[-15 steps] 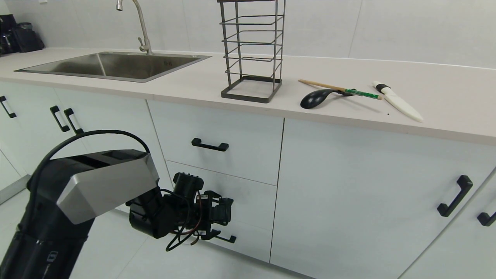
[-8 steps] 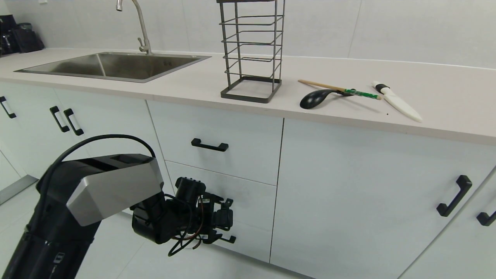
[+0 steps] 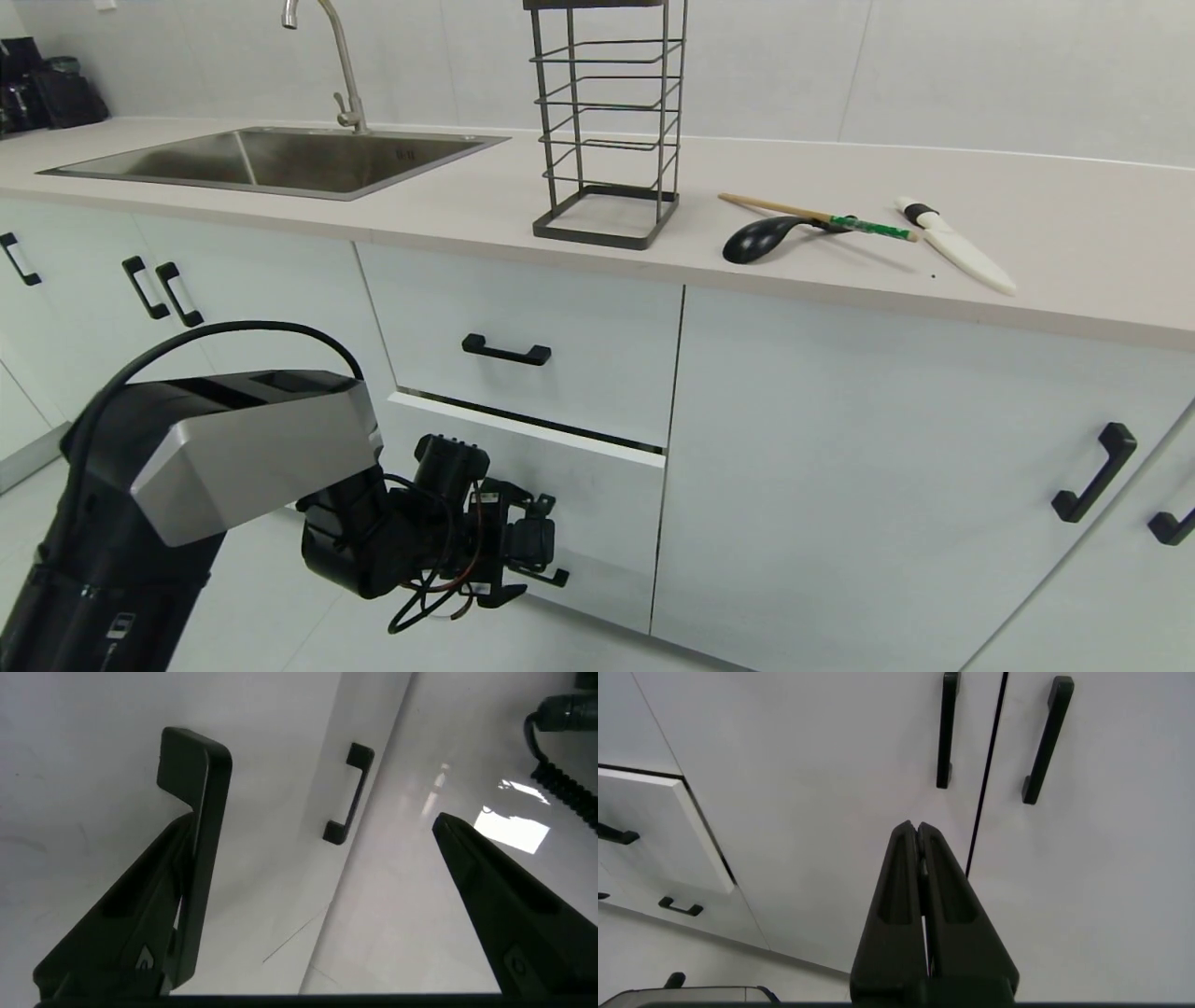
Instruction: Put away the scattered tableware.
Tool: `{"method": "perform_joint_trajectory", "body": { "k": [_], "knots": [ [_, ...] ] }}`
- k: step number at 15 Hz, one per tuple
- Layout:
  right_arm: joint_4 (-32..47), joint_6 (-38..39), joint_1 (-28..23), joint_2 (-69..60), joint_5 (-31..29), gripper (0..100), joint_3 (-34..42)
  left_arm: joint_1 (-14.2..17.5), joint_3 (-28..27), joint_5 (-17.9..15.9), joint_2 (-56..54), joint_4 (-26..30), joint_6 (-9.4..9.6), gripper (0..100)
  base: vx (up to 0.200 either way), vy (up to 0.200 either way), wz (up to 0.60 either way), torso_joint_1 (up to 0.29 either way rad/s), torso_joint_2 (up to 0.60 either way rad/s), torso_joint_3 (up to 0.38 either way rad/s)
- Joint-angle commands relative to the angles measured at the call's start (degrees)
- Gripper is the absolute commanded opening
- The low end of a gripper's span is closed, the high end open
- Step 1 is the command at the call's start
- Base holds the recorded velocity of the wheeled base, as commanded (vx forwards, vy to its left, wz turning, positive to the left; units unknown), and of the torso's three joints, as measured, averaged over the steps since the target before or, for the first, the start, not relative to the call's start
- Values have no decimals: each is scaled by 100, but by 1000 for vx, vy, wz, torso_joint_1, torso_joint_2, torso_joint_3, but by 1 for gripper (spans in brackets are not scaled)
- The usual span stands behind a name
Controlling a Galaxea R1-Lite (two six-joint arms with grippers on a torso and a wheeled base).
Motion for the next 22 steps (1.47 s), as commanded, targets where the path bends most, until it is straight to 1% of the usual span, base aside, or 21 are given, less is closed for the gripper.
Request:
{"method": "perform_joint_trajectory", "body": {
  "k": [1,4,6,8,10,11,12,13,14,16,18,20,21,22],
  "knots": [
    [2,0,0,8,1,0,5,13,128,9,-87,-25,-1,100,0,0,0,0,0,0],
    [2,0,0,8,1,0,-4,57,400,9,-536,-16,-10,100,0,0,0,0,0,0],
    [2,0,0,8,1,0,-4,57,769,9,-1098,1,-27,100,0,0,0,0,0,0],
    [2,0,0,8,1,0,-4,57,1279,9,-2003,63,-54,100,0,0,0,0,0,0],
    [2,0,0,8,1,0,-4,22,1613,9,-2786,283,-142,100,0,0,0,0,0,0],
    [2,0,-9,8,1,0,-4,-13,1657,9,-3199,546,-186,100,0,0,0,0,0,0],
    [2,0,0,8,1,0,-4,-13,1657,9,-3559,836,-186,100,0,0,0,0,0,0],
    [2,0,-9,8,1,0,-4,-13,1657,9,-3656,933,-186,100,0,0,0,0,0,0],
    [2,0,-9,8,1,0,-4,5,1631,9,-4042,1399,-186,100,0,0,0,0,0,0],
    [2,0,0,8,1,0,-4,48,1525,0,-4104,1425,-203,100,0,0,0,0,0,0],
    [2,0,0,8,1,0,-4,128,1262,0,-3963,1425,-203,100,0,0,0,0,0,0],
    [2,0,0,8,1,0,-4,154,928,-8,-3647,1408,-203,100,0,0,0,0,0,0],
    [2,0,0,8,1,0,-4,163,866,-8,-3559,1408,-203,100,0,0,0,0,0,0],
    [2,0,0,8,1,0,-4,233,761,-17,-3208,1390,-203,100,0,0,0,0,0,0]
  ]
}}
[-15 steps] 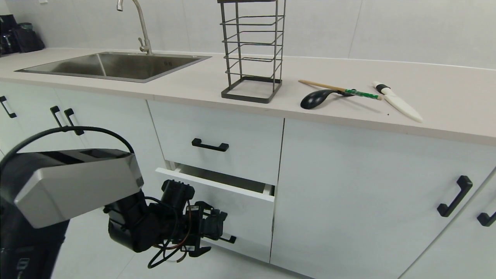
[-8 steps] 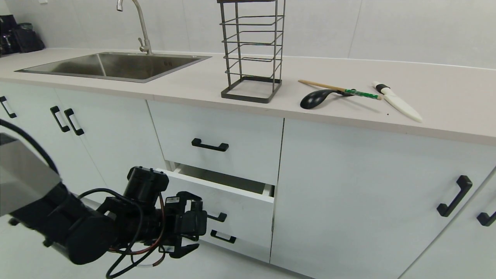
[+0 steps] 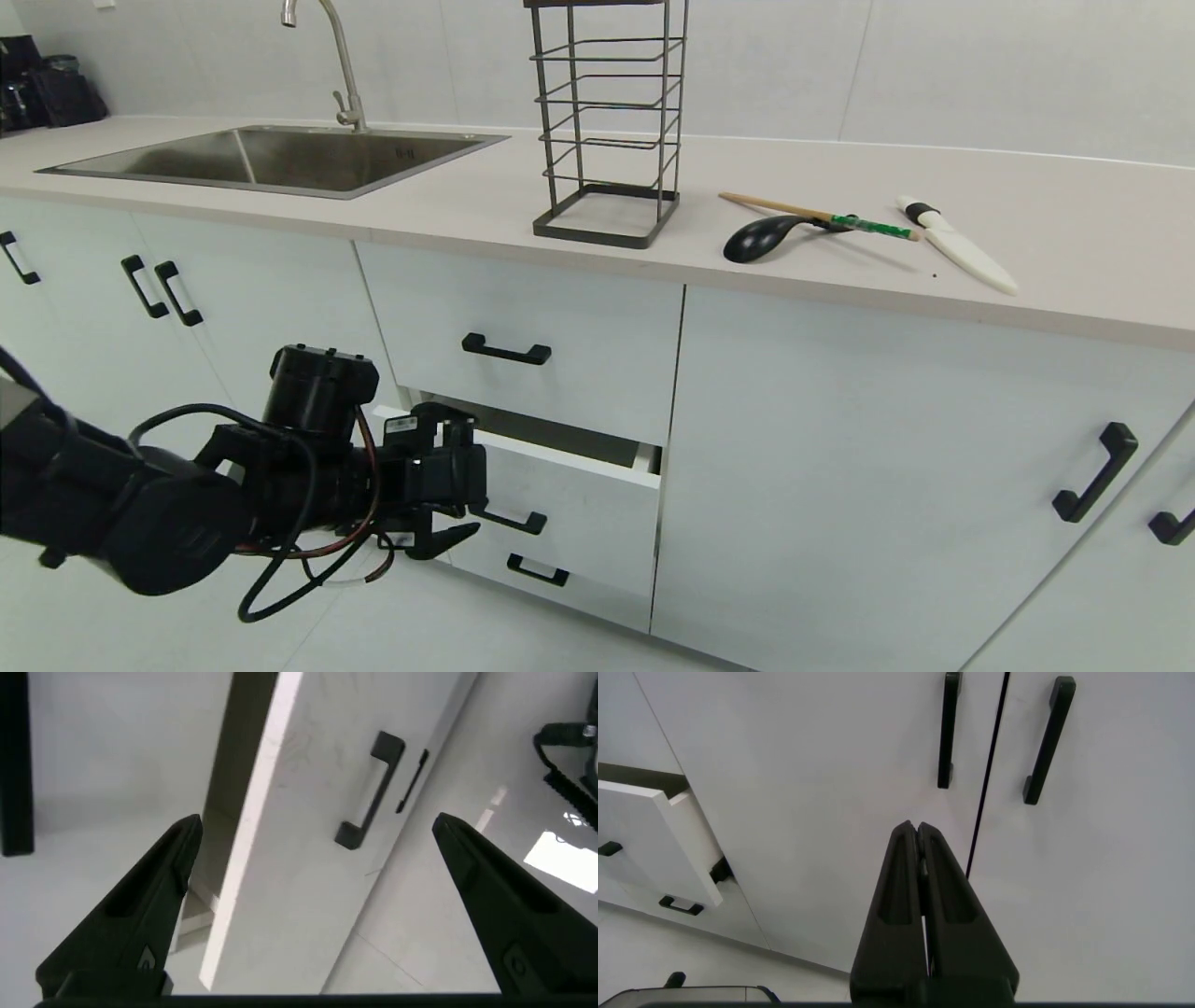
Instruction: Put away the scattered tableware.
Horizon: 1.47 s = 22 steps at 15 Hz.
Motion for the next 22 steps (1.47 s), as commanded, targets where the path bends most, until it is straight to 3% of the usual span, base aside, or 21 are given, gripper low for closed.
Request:
{"method": "perform_joint_trajectory", "body": {
  "k": [1,2,4,10,13,18,22],
  "knots": [
    [2,0,2,8,-2,0,7,91,-182,-6,579,-61,2,100,0,0,0,0,0,0],
    [2,0,2,8,-2,0,7,91,-182,-6,579,-61,2,100,0,0,0,0,0,0],
    [2,0,2,8,-2,0,7,126,-472,-15,1353,-667,2,100,0,0,0,0,0,0],
    [2,0,2,8,-2,0,-2,118,-780,-32,1994,-913,10,100,0,0,0,0,0,0],
    [2,0,2,8,-2,0,7,65,-464,-32,1898,-931,19,100,0,0,0,0,0,0],
    [2,0,2,8,-2,0,-2,65,925,-32,368,-843,-7,100,0,0,0,0,0,0],
    [2,0,2,8,-2,0,7,-137,1382,-41,-212,-843,-16,100,0,0,0,0,0,0]
  ]
}}
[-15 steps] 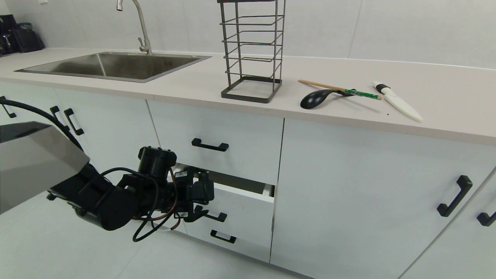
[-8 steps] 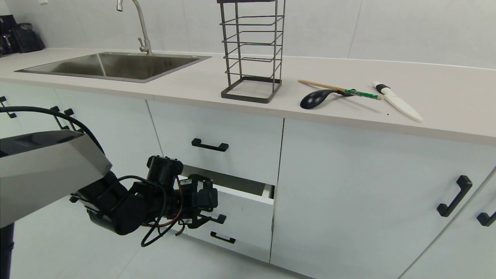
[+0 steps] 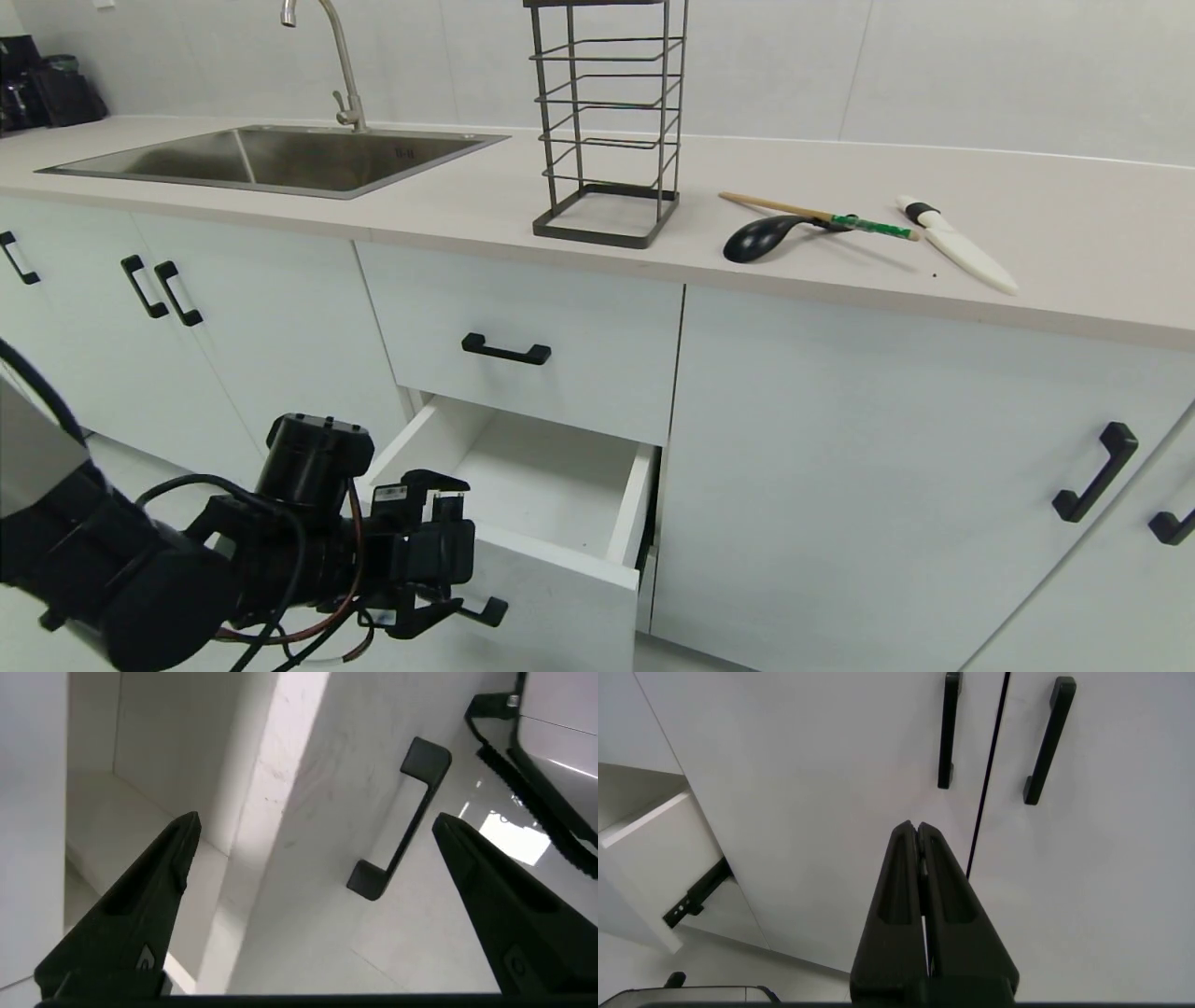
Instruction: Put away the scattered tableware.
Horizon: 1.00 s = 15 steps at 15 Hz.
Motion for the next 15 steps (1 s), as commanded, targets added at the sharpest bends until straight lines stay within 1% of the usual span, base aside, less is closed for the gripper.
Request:
{"method": "perform_joint_trajectory", "body": {
  "k": [1,2,3,5,6,8,9,10,11,12,13,14,15],
  "knots": [
    [2,0,0,-1,1,0,1,-129,209,-21,-429,-21,0,100,0,0,0,0,0,0],
    [2,0,0,8,1,0,1,-164,332,-74,-525,-12,0,100,0,0,0,0,0,0],
    [2,0,0,8,1,0,9,-191,455,-197,-648,-3,-26,100,0,0,0,0,0,0],
    [2,0,0,8,1,0,1,-199,754,-250,-886,32,-150,100,0,0,0,0,0,0],
    [2,0,0,8,1,0,1,-199,824,-267,-895,32,-150,100,0,0,0,0,0,0],
    [2,0,0,8,1,0,1,-322,789,-285,-895,23,-167,100,0,0,0,0,0,0],
    [2,0,0,8,1,0,1,-375,754,-302,-947,14,-237,100,0,0,0,0,0,0],
    [2,0,0,8,1,0,1,-410,763,-390,-1026,-3,-299,100,0,0,0,0,0,0],
    [2,0,0,8,1,0,1,-481,789,-601,-1334,14,-413,100,0,0,0,0,0,0],
    [2,0,0,8,1,0,9,-481,789,-628,-1554,14,-527,100,0,0,0,0,0,0],
    [2,0,0,8,1,0,1,-472,789,-628,-1721,14,-703,100,0,0,0,0,0,0],
    [2,0,0,8,1,0,1,-472,789,-628,-1976,14,-1151,100,0,0,0,0,0,0],
    [2,0,0,8,1,0,9,-445,728,-628,-2283,-56,-2162,100,0,0,0,0,0,0]
  ]
}}
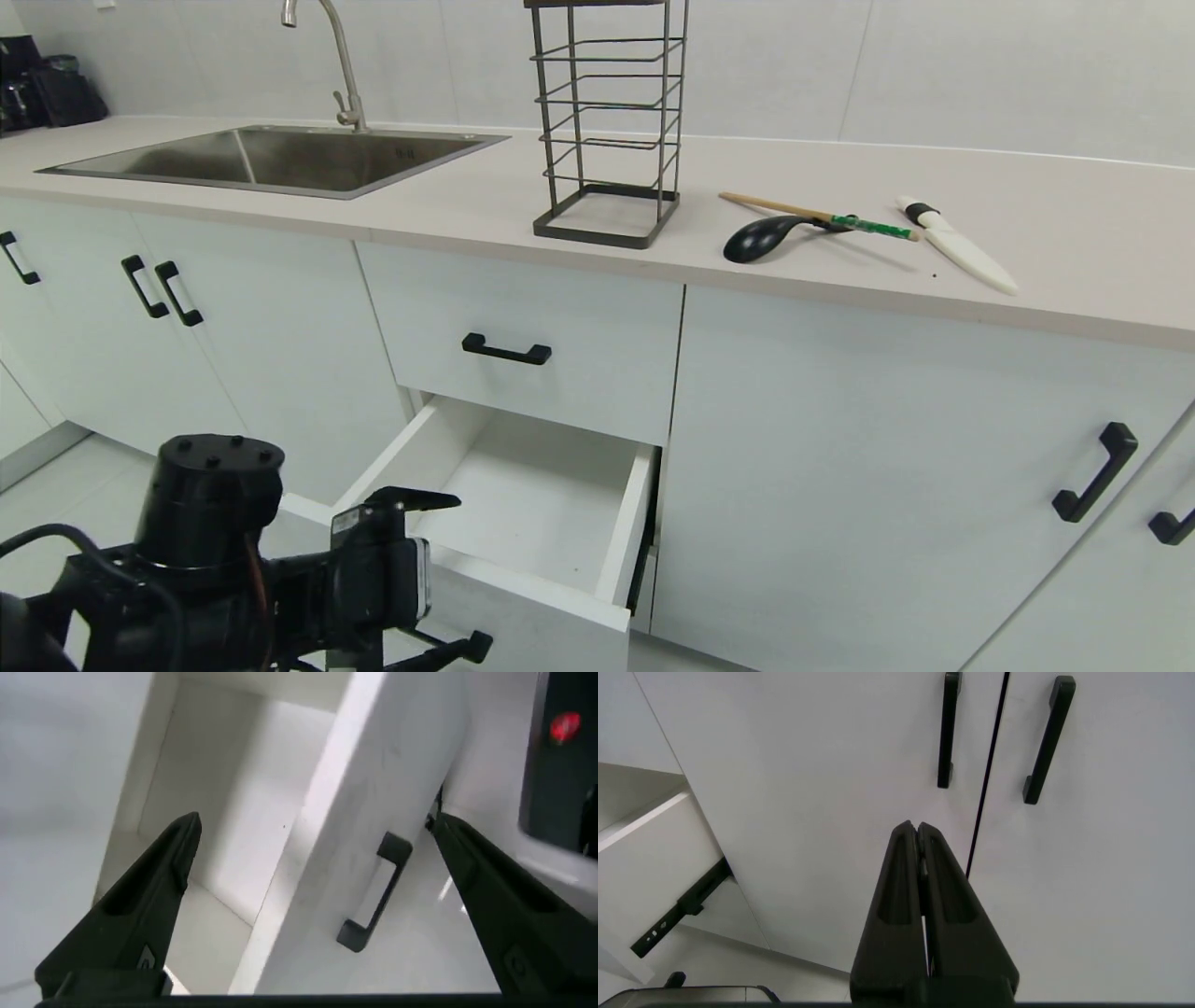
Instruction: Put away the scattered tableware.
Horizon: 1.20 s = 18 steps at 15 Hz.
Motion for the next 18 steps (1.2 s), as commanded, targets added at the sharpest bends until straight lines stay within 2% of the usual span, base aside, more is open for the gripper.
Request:
{"method": "perform_joint_trajectory", "body": {
  "k": [1,2,3,4,5,7,8,9,10,13,16,18],
  "knots": [
    [2,0,2,8,1,0,5,103,-178,43,-824,-150,-1648,100,0,0,0,0,0,0],
    [2,0,2,8,1,0,-4,226,-213,131,-1044,-273,-2650,100,0,0,0,0,0,0],
    [2,0,2,8,1,0,5,455,-204,281,-1237,-432,-3468,100,0,0,0,0,0,0],
    [2,0,2,8,1,0,-4,701,-152,325,-1351,-511,-3872,100,0,0,0,0,0,0],
    [2,0,2,-1,1,0,-4,1132,-37,325,-1501,-546,-3969,100,0,0,0,0,0,0],
    [2,0,2,8,1,0,-4,1668,314,360,-1782,-546,-3784,100,0,0,0,0,0,0],
    [2,0,2,8,1,0,5,1958,543,404,-1949,-546,-3512,100,0,0,0,0,0,0],
    [2,0,2,8,1,0,5,2160,674,465,-2072,-546,-3318,100,0,0,0,0,0,0],
    [2,0,2,8,1,0,-4,2538,912,474,-2379,-537,-2993,100,0,0,0,0,0,0],
    [2,0,2,8,1,0,-4,2986,1395,483,-2889,-528,-2589,100,0,0,0,0,0,0],
    [2,0,2,8,1,0,5,3127,1668,483,-3592,-476,-2518,100,0,0,0,0,0,0],
    [2,0,2,8,1,0,-4,3276,1712,483,-4058,-344,-2360,100,0,0,0,0,0,0]
  ]
}}
